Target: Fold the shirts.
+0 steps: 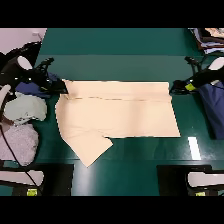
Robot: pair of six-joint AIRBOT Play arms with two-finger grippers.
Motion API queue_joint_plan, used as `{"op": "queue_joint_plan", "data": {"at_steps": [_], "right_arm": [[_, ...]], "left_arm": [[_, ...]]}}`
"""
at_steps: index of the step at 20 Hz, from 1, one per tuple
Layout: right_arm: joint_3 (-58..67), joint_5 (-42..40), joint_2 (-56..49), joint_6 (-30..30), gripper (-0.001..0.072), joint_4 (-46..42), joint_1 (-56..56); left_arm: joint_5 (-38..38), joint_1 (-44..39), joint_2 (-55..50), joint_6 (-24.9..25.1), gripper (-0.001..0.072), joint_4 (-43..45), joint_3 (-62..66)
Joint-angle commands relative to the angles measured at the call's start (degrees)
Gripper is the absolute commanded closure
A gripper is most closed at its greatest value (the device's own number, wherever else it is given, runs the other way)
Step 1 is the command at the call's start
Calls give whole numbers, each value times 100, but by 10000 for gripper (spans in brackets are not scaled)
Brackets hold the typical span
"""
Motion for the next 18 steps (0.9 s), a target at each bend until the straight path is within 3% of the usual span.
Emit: {"op": "queue_joint_plan", "data": {"at_steps": [1, 6, 9, 14, 18], "right_arm": [[-750, 210, 951, 2, 336, 17, -420], [-1827, 308, 2122, -59, 336, 39, -933], [-2129, 184, 2459, -90, 337, 42, -1058], [-2151, 293, 2503, -101, 337, 105, -1056], [-2151, 293, 2503, -232, 336, 592, -1056]], "left_arm": [[-428, 118, 861, -313, 108, 424, -586], [-481, -184, 2695, -636, 108, 26, -3224], [-262, -479, 3272, -903, 108, -262, -4376], [-103, -800, 3368, -1003, 108, -688, -5021], [793, -946, 3368, -997, 107, -1169, -5206]]}}
